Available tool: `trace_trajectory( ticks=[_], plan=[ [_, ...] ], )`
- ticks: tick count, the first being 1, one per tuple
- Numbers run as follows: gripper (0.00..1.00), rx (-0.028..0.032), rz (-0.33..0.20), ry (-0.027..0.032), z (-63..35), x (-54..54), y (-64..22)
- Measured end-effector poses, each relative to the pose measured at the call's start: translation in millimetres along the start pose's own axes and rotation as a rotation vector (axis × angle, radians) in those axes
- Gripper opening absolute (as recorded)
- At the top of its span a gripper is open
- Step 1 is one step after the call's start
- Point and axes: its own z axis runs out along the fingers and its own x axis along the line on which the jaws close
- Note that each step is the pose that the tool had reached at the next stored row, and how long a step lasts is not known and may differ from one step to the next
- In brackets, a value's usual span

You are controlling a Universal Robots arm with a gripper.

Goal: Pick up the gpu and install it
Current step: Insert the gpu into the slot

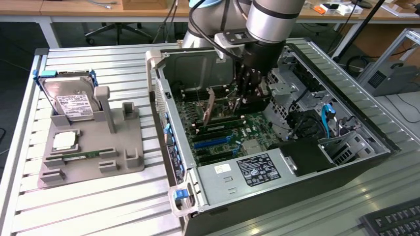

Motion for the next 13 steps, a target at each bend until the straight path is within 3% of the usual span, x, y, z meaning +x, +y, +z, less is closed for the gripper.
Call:
trace_trajectory(
  ticks=[9, 13],
  plan=[
    [0.27, 0.0000, 0.000, 0.0003, 4.6, 8.2, 21.7],
    [0.27, -0.0001, 0.000, 0.0122, 10.3, 14.6, 30.6]
  ],
)
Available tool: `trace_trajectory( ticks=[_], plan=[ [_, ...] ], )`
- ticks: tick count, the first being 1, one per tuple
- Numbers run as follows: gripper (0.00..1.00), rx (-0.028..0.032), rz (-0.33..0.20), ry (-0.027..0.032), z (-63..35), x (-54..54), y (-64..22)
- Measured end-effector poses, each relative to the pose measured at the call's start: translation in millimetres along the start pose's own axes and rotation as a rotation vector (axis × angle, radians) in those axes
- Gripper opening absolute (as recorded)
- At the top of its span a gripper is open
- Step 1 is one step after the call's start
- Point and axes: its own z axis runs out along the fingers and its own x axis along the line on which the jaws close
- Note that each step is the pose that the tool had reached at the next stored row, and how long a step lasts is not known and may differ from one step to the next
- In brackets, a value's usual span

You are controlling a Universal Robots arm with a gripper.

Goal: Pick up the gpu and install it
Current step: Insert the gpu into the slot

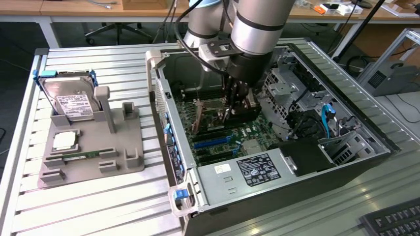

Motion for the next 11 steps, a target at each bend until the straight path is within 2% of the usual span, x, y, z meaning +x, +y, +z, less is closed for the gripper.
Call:
trace_trajectory(
  ticks=[8, 11],
  plan=[
    [0.27, 0.0000, 0.000, 0.0074, 10.2, 3.0, 12.2],
    [0.27, -0.0001, 0.000, 0.0132, 14.0, 3.2, 17.9]
  ],
)
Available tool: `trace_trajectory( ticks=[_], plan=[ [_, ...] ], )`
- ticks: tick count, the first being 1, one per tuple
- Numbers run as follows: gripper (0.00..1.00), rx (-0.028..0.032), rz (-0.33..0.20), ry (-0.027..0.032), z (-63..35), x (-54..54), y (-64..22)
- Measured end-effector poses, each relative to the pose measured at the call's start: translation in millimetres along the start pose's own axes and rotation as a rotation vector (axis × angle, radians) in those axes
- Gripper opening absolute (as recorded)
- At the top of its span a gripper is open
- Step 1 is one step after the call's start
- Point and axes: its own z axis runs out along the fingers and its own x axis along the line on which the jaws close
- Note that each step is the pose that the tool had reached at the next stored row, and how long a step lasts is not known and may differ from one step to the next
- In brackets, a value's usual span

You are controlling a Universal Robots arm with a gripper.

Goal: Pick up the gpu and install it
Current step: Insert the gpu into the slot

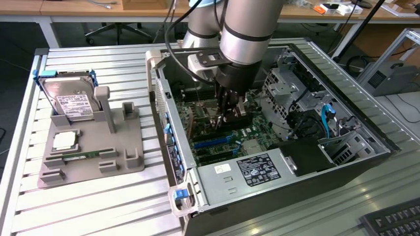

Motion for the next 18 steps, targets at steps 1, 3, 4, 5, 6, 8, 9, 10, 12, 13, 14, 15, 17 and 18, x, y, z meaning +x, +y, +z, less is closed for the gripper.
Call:
trace_trajectory(
  ticks=[1, 3, 4, 5, 6, 8, 9, 10, 12, 13, 14, 15, 17, 18],
  plan=[
    [0.27, 0.0000, 0.000, 0.0018, 1.0, 0.2, 1.2],
    [0.27, -0.0001, 0.000, 0.0060, 2.8, 1.3, 3.8],
    [0.27, 0.0000, 0.000, 0.0090, 4.0, 1.5, 5.0],
    [0.27, -0.0001, 0.000, 0.0112, 4.9, 1.7, 5.8],
    [0.27, -0.0001, 0.000, 0.0129, 5.9, 1.8, 6.7],
    [0.27, -0.0001, 0.000, 0.0142, 8.9, 2.0, 8.7],
    [0.27, -0.0002, 0.000, 0.0145, 10.4, 2.0, 9.9],
    [0.27, -0.0001, 0.000, 0.0148, 12.0, 2.0, 11.6],
    [0.27, -0.0001, 0.000, 0.0160, 16.1, 2.0, 15.6],
    [0.27, -0.0001, 0.000, 0.0168, 18.0, 2.0, 16.6],
    [0.27, -0.0002, 0.000, 0.0171, 19.0, 2.0, 17.2],
    [0.27, -0.0002, 0.000, 0.0171, 19.9, 1.9, 18.0],
    [0.27, -0.0001, 0.000, 0.0171, 21.9, 1.9, 19.8],
    [0.27, -0.0002, 0.000, 0.0172, 22.8, 1.9, 20.2]
  ],
)
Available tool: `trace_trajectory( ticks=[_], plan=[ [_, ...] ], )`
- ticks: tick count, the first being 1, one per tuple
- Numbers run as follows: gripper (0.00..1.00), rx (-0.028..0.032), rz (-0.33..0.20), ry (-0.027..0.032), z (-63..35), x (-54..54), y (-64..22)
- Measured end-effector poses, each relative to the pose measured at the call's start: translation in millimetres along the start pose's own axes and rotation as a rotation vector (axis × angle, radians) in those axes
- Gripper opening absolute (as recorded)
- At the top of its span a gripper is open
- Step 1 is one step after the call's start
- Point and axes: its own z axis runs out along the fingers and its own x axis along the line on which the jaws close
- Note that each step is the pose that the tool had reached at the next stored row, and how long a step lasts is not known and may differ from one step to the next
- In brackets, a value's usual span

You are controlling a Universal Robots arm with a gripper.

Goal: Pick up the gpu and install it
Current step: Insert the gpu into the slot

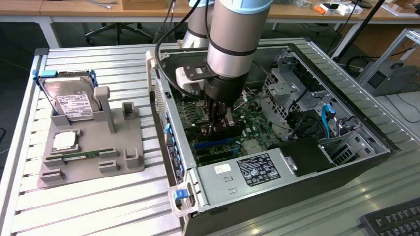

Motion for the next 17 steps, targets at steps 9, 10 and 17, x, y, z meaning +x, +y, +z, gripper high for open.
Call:
trace_trajectory(
  ticks=[9, 10, 17],
  plan=[
    [0.27, -0.0001, 0.000, 0.0001, 6.9, -0.3, 0.5],
    [0.27, -0.0001, 0.000, -0.0001, 7.1, -0.3, 0.6],
    [0.27, 0.0002, 0.000, -0.0056, 7.2, -0.4, 1.0]
  ],
)
